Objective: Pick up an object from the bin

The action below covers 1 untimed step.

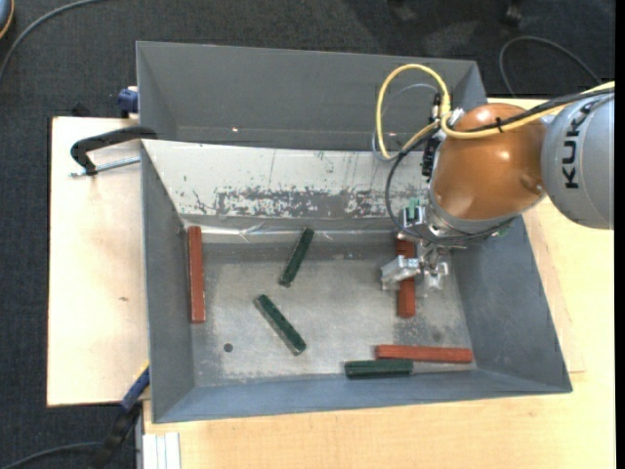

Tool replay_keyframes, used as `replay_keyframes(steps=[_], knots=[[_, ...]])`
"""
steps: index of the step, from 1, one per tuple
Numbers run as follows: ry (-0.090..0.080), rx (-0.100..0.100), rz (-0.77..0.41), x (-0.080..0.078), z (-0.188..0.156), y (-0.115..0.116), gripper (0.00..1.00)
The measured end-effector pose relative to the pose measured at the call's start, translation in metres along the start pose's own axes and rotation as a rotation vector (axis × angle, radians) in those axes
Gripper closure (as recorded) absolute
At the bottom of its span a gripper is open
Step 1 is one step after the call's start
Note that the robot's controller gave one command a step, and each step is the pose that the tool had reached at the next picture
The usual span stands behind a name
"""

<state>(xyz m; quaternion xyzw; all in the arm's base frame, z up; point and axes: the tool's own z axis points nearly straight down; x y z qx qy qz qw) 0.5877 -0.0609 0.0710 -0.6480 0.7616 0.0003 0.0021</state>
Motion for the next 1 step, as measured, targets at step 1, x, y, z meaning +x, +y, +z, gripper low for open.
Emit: replay_keyframes(steps=[1], knots=[[0.000, 0.012, 0.003, -0.0148, -0.1752, 0.0183, 1.00]])
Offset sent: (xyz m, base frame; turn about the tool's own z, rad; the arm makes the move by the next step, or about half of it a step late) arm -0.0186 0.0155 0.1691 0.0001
